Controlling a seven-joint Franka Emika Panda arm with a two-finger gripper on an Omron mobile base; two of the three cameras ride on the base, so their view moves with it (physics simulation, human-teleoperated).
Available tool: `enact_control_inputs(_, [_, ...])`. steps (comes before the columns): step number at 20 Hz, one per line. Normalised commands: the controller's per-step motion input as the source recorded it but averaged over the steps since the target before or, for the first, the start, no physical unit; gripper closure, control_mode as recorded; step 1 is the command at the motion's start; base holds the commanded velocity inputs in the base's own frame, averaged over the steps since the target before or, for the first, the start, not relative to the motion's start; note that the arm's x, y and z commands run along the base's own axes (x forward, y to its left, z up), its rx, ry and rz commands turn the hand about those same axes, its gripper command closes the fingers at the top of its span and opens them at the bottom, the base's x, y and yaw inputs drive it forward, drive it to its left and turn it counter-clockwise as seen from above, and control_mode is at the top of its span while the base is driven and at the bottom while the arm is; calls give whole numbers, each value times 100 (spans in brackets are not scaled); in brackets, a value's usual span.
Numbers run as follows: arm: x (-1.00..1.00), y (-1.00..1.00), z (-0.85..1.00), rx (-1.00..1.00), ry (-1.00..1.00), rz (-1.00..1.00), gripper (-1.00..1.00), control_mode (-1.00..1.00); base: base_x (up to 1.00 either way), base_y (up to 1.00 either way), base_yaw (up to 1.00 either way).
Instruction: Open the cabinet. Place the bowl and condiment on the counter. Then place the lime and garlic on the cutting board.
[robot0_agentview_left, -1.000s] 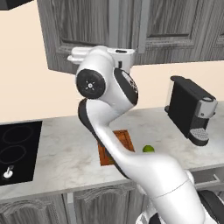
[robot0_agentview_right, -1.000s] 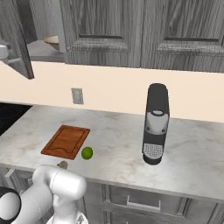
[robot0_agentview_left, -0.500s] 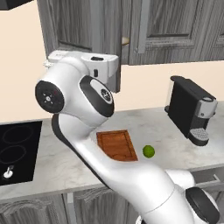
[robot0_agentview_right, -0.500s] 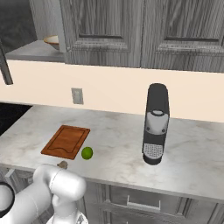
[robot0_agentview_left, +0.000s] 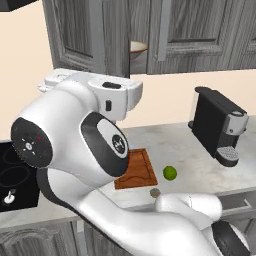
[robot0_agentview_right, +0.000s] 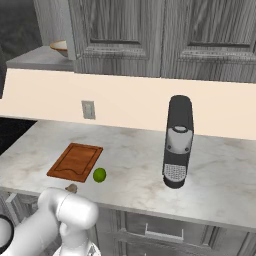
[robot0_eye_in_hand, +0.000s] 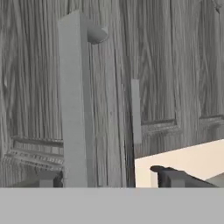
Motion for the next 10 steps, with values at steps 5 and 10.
enact_control_inputs(5, [-92, -62, -1, 6, 4, 0, -100, -100, 0, 0, 0])
enact_control_inputs(10, [-50, -91, 0, 19, 3, 2, -100, -100, 0, 0, 0])
